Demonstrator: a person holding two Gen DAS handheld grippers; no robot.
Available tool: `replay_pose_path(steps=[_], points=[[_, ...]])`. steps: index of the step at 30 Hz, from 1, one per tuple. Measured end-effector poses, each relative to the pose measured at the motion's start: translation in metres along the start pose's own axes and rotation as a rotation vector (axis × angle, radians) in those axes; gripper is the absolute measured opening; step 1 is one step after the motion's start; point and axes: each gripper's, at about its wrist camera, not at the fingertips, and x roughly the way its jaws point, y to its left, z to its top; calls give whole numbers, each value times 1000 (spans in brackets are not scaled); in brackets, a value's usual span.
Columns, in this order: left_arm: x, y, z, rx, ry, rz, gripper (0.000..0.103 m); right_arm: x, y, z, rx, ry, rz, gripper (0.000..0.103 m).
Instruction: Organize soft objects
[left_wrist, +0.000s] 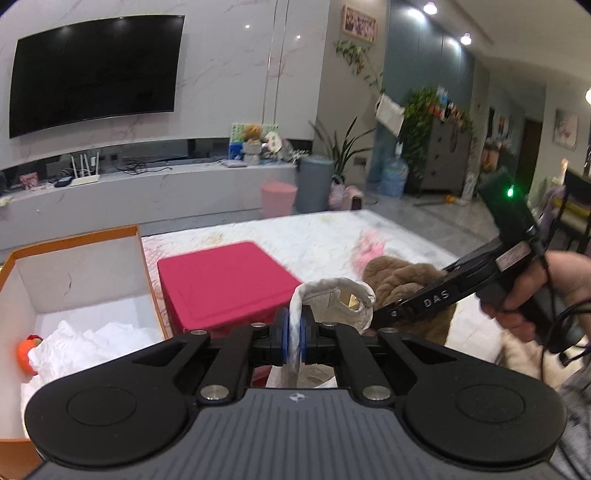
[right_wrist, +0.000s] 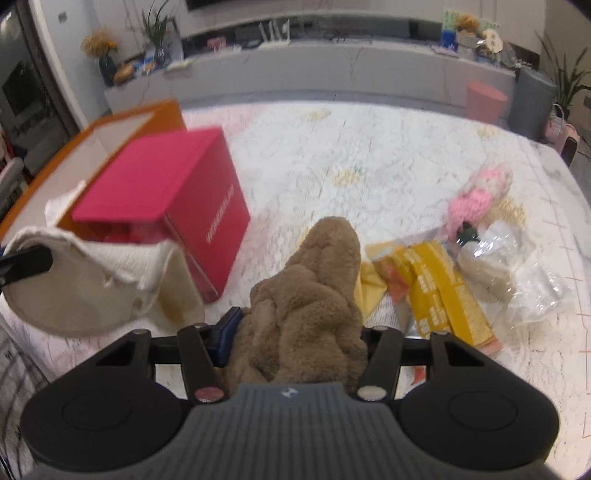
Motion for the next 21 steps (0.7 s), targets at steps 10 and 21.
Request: replay_pose_path(steps=[10, 21], points=[[-44, 34, 33, -112, -125, 25, 6, -32, 2, 8, 97, -122, -75, 56], [-74, 70, 55, -211, -210, 39, 3, -85, 69, 37, 24, -329, -96, 56]])
